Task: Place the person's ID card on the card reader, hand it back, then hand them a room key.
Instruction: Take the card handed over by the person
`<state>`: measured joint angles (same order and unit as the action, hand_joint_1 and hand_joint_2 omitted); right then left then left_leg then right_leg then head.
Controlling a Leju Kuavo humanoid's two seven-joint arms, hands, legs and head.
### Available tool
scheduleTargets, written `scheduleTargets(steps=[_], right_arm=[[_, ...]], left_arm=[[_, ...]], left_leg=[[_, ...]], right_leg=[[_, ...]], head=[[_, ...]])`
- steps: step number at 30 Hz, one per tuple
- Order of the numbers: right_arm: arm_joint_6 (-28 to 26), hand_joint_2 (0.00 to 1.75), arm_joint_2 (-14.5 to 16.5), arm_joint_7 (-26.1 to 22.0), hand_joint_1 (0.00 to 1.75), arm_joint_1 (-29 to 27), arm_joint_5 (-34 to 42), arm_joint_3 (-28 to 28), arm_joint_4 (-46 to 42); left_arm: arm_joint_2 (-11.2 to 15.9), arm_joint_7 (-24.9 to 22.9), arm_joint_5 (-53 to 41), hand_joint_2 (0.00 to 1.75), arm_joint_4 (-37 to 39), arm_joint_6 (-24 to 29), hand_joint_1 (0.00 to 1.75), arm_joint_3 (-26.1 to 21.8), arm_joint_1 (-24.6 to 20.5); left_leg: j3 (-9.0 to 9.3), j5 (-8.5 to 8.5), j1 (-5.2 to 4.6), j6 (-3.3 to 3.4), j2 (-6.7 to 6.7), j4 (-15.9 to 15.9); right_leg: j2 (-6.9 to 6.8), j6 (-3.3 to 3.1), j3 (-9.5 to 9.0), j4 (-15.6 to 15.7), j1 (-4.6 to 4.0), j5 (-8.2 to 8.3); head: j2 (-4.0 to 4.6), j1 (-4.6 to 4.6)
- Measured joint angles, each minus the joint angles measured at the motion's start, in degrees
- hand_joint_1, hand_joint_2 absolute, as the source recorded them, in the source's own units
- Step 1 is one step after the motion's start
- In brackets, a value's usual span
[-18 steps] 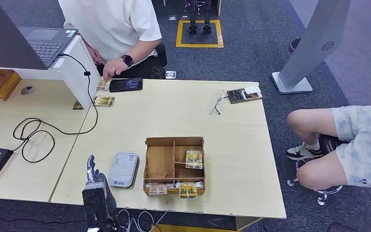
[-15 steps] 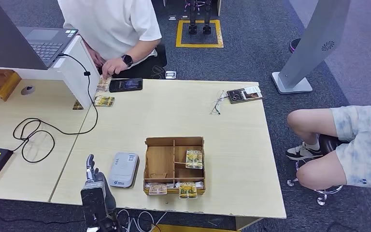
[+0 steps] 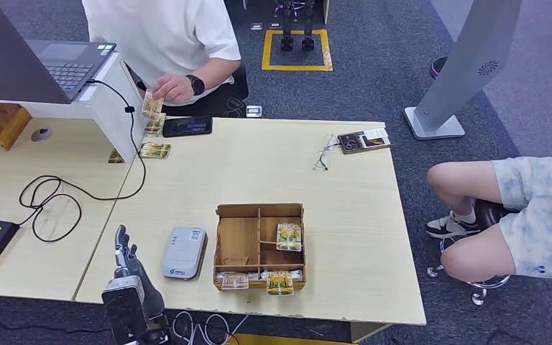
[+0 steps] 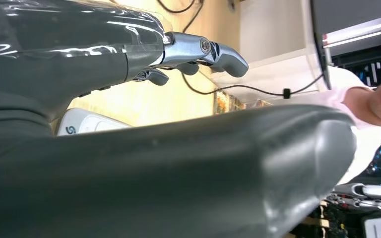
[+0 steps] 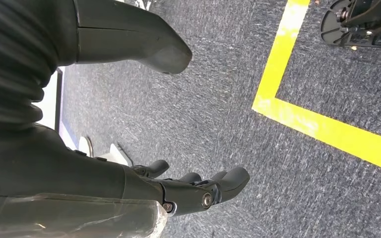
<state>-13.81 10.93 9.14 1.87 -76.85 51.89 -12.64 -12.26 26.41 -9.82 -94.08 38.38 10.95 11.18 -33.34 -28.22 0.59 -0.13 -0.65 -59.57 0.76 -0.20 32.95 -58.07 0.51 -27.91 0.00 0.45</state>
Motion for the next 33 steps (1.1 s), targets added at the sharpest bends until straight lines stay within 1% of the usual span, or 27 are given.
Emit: scheduleTargets(steps=[1,14,17,21,25,27,30,33], right_arm=[[0.04,1.75,0.01,0.00,0.00,0.00,-0.12,0.00,-0.02],[0.81,1.75,0.02,-0.04,0.00,0.01,-1.97,0.00,-0.12],[1.13,1.75,0.00,-0.04,0.00,0.03,-2.41,-0.02,-0.12],[1.72,1.75,-0.01,-0.04,0.00,0.08,-3.57,-0.21,-0.12],[2.20,1.75,-0.02,-0.04,0.00,0.26,-4.76,-0.53,-0.11],[2.31,1.75,-0.03,-0.04,0.00,0.37,-5.04,-0.62,-0.10],[2.41,1.75,-0.04,-0.04,0.00,0.47,-5.14,-0.71,-0.10],[2.70,1.75,-0.10,-0.04,0.00,0.64,-5.62,-1.06,-0.10]], left_arm=[[-0.05,0.08,-0.71,1.75,-0.28,0.00,0.00,-0.02,0.00],[-1.49,2.55,-6.46,1.75,-2.81,0.00,0.00,-2.25,-0.59],[-2.05,4.31,-10.89,1.75,-2.81,0.00,0.00,-3.48,-0.96],[-2.86,7.55,-19.55,1.75,-2.81,0.00,0.00,-7.55,-2.13],[-3.17,9.28,-27.14,1.75,-2.80,0.00,0.00,-13.09,-4.84],[-3.33,9.70,-29.12,1.75,-2.79,0.00,0.00,-15.75,-6.07],[-3.43,9.85,-30.83,1.75,-2.78,0.02,0.00,-18.23,-7.20],[-3.45,9.86,-35.98,1.75,-2.79,0.02,0.00,-21.34,-9.26]], left_leg=[[0.00,0.00,0.00,0.00,0.00,0.00],[0.01,0.00,0.00,0.00,0.00,0.00],[0.01,0.00,0.00,0.00,0.00,0.00],[0.04,0.01,0.00,-0.01,0.01,0.00],[0.05,0.04,0.01,-0.05,0.01,0.00],[0.07,0.05,0.01,-0.07,0.01,0.00],[0.06,0.05,0.01,-0.07,0.01,0.00],[0.06,0.05,0.01,-0.08,0.01,0.00]], right_leg=[[0.00,0.00,0.00,0.00,0.00,0.00],[0.00,0.00,-0.01,0.00,0.00,0.00],[0.01,0.00,0.00,0.00,0.00,0.00],[0.03,0.00,0.00,0.00,0.00,0.00],[0.03,-0.01,-0.01,-0.02,0.00,0.01],[0.05,-0.02,-0.01,-0.03,-0.01,0.01],[0.05,-0.02,-0.01,-0.03,-0.01,0.01],[0.05,-0.01,0.00,-0.03,-0.01,0.01]], head=[[0.00,0.01],[0.00,0.01],[0.00,-0.01],[0.00,0.00],[0.00,0.01],[0.00,0.00],[0.00,-0.01],[0.00,0.00]])
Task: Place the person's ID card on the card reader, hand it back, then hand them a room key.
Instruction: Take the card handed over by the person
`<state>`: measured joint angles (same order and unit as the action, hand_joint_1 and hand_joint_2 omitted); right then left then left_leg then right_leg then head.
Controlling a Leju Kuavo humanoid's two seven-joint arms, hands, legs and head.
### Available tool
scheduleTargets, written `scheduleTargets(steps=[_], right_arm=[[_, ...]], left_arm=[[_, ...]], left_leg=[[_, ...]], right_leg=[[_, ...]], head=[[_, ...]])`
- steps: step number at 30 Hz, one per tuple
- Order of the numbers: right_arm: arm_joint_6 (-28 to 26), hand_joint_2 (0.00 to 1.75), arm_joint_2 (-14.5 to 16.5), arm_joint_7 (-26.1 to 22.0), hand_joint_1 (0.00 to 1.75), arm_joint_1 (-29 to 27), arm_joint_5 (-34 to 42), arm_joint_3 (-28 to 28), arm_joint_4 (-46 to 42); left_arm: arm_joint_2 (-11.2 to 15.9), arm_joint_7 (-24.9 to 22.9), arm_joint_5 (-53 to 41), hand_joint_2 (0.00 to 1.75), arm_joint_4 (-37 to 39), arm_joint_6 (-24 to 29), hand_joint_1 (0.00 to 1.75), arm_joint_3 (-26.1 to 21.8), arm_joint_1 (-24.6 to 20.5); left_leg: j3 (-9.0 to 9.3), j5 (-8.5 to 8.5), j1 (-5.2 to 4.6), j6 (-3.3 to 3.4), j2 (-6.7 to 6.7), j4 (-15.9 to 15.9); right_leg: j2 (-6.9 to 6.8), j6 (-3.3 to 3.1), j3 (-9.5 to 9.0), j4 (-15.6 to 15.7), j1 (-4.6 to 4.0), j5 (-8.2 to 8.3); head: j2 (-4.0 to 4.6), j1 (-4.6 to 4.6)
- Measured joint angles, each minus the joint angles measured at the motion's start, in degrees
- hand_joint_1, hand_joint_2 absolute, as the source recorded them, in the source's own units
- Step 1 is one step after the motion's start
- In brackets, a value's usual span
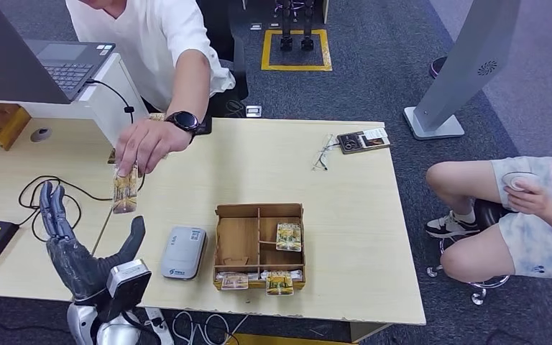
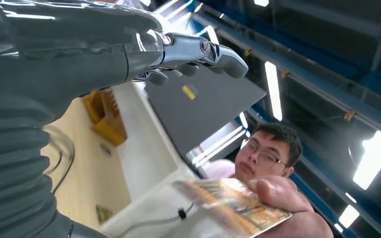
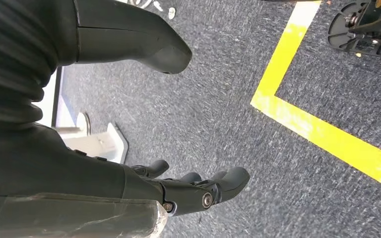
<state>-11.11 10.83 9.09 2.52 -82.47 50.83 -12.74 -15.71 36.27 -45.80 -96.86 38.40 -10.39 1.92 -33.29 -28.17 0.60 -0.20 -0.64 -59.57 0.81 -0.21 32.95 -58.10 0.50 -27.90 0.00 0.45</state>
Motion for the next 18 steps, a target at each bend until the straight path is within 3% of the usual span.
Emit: scheduleTargets(steps=[6,11,15,18], right_arm=[[0.37,1.75,-0.26,-0.02,0.00,0.26,-0.65,-0.84,0.02],[0.38,1.75,-0.40,0.00,0.00,0.43,-1.15,-0.99,0.04],[0.38,1.75,-0.43,0.00,0.00,0.49,-1.41,-1.04,0.04],[0.38,1.75,-0.43,0.00,0.00,0.50,-1.41,-1.04,0.04]], left_arm=[[-0.06,-1.13,-11.12,1.75,-0.01,0.00,0.00,-7.07,-4.46],[-0.09,-4.93,-15.40,1.75,-0.01,0.00,0.02,-8.43,-5.07],[-0.09,-6.96,-16.76,1.75,-0.01,0.00,1.75,-8.43,-5.07],[-0.11,-7.20,-15.69,1.75,0.01,0.00,1.75,-8.43,-5.07]], left_leg=[[0.01,0.01,0.00,-0.01,0.00,0.00],[0.01,0.01,0.00,-0.01,0.00,0.00],[0.00,0.00,0.00,-0.01,0.00,0.00],[0.00,0.00,0.00,-0.01,0.00,0.00]], right_leg=[[0.01,-0.01,0.00,-0.01,0.00,0.01],[0.01,0.00,0.01,-0.01,0.00,0.00],[0.02,0.00,0.02,0.00,0.00,0.00],[0.02,0.00,0.02,0.00,0.00,0.00]], head=[[0.00,0.01],[0.00,0.01],[0.00,0.00],[0.00,0.01]])
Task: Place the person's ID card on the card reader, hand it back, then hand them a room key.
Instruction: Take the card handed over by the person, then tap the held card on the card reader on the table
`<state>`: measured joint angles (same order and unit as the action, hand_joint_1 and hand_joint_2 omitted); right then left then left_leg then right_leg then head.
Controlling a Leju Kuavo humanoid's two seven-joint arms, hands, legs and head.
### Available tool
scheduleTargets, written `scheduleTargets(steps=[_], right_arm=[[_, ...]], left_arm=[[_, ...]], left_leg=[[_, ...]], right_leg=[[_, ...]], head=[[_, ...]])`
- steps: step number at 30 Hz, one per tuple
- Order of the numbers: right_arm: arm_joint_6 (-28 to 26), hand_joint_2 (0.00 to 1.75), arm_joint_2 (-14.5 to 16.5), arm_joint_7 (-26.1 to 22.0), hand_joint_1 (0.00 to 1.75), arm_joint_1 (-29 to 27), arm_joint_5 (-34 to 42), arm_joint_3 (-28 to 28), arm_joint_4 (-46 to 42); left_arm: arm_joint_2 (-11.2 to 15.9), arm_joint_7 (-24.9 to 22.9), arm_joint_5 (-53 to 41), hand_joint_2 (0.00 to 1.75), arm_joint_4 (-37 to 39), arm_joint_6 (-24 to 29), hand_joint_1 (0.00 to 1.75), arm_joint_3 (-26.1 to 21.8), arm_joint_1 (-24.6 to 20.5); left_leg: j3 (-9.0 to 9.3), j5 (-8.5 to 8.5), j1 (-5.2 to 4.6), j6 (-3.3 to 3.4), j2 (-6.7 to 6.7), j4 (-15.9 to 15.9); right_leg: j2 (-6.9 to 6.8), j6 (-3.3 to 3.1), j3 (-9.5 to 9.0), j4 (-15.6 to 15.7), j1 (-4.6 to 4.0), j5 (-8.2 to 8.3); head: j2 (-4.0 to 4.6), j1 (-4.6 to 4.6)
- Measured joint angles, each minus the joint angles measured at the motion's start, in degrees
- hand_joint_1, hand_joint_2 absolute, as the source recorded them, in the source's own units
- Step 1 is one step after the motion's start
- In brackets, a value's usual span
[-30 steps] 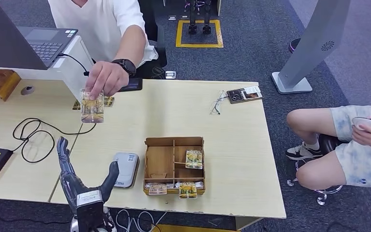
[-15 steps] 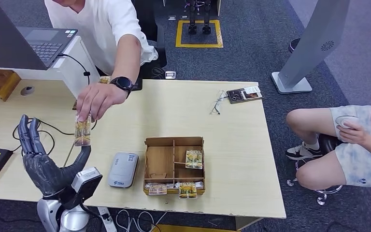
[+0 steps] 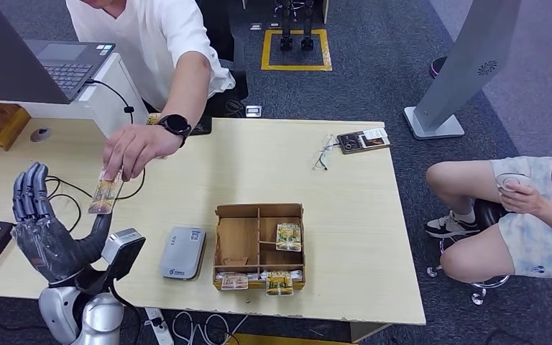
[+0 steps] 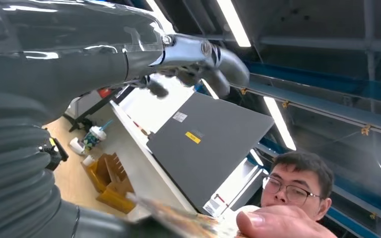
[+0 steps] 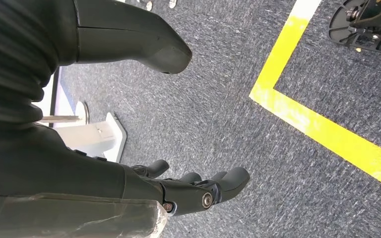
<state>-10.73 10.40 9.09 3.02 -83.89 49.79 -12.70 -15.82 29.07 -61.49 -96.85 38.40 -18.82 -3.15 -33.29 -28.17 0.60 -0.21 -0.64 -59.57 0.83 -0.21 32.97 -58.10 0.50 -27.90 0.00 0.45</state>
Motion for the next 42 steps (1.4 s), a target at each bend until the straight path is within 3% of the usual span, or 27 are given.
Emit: scheduleTargets(steps=[31,35,39,42], right_arm=[[0.48,1.75,-0.02,0.26,0.00,0.04,0.03,-0.04,0.00],[-0.02,1.75,-0.02,0.52,0.00,0.03,0.67,-0.03,0.00],[-0.60,1.75,-0.02,0.93,0.00,0.00,1.00,0.09,-0.02],[-0.92,1.75,-0.02,1.07,0.00,-0.07,0.95,0.19,-0.02]], left_arm=[[-0.03,1.25,6.68,1.75,0.02,0.00,1.75,0.49,-0.02],[-0.17,-4.01,20.32,1.75,2.39,-0.03,1.75,3.36,-0.38],[0.42,-9.33,39.77,1.75,6.31,-0.09,1.75,10.70,-0.37],[1.18,-10.97,49.03,1.75,7.97,-0.07,1.75,15.97,0.35]], left_leg=[[0.00,0.00,0.00,0.00,0.00,0.00],[0.01,0.00,-0.01,0.00,-0.02,-0.01],[-0.02,0.01,-0.01,0.00,-0.04,-0.01],[-0.02,0.00,-0.01,0.00,-0.03,-0.01]], right_leg=[[0.00,0.00,0.00,0.00,0.00,0.00],[-0.03,0.00,-0.01,0.01,0.00,0.00],[-0.06,0.00,-0.04,0.01,0.00,0.01],[-0.02,0.01,-0.03,0.01,0.01,0.02]], head=[[0.00,0.00],[0.00,-0.01],[0.00,-0.01],[0.00,-0.01]])
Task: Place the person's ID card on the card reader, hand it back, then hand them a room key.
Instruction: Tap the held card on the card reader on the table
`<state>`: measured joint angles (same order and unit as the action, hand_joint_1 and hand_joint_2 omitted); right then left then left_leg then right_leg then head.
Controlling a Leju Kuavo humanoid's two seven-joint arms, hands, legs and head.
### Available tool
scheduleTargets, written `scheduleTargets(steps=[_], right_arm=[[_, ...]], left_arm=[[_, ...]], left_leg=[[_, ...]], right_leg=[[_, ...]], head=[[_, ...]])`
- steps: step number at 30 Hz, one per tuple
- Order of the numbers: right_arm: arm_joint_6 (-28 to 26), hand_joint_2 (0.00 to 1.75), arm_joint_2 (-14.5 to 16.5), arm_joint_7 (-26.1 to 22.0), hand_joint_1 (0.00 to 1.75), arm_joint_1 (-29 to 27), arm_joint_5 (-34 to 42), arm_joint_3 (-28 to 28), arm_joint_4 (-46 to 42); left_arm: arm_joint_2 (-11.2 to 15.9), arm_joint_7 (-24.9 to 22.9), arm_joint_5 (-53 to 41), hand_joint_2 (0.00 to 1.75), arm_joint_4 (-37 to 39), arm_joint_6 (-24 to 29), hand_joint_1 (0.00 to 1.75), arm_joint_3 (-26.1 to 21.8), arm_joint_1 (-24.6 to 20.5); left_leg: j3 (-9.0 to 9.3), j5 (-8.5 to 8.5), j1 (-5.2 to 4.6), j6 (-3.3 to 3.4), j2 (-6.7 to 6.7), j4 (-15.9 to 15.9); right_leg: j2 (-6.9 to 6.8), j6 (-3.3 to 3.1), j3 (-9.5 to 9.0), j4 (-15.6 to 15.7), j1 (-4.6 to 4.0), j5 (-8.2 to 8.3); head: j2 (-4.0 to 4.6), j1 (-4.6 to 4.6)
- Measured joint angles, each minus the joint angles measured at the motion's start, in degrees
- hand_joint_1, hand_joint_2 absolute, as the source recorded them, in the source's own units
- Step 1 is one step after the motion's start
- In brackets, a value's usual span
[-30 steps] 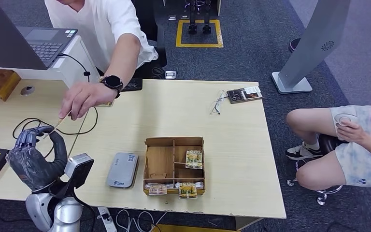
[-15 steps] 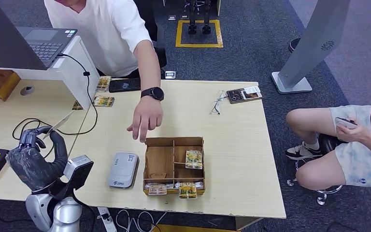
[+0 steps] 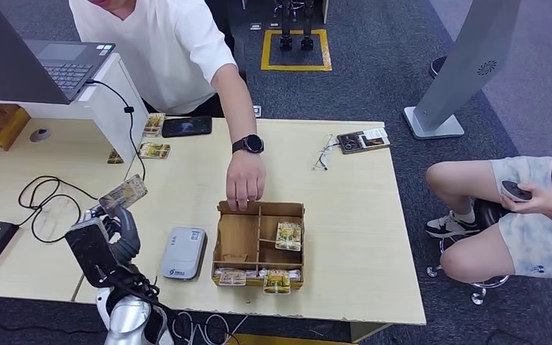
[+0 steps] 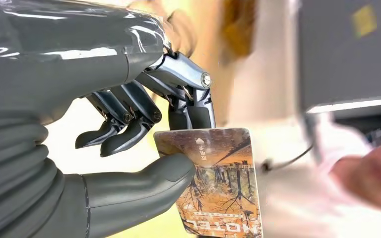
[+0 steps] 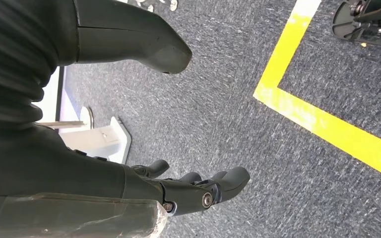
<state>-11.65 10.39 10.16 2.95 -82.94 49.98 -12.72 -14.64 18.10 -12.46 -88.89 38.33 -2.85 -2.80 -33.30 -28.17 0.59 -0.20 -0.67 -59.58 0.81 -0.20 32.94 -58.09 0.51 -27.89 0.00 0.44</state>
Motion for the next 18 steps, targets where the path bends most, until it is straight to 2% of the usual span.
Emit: scheduleTargets(steps=[7,18], right_arm=[[-0.36,1.75,-0.01,-0.05,0.00,-0.01,-0.10,0.04,0.00],[-0.36,1.75,-0.01,-0.20,0.00,-0.02,-0.10,0.21,0.02]], left_arm=[[2.46,-0.97,6.05,1.75,2.20,0.01,1.75,5.95,0.63],[4.76,-2.34,4.47,1.75,5.96,0.01,1.75,7.94,0.54]], left_leg=[[0.00,-0.01,0.02,0.00,0.00,0.01],[0.00,0.00,0.01,-0.01,0.00,0.01]], right_leg=[[0.00,0.00,0.02,0.00,-0.01,-0.02],[0.00,-0.01,0.02,-0.01,-0.01,-0.01]], head=[[0.00,0.02],[0.00,0.01]])
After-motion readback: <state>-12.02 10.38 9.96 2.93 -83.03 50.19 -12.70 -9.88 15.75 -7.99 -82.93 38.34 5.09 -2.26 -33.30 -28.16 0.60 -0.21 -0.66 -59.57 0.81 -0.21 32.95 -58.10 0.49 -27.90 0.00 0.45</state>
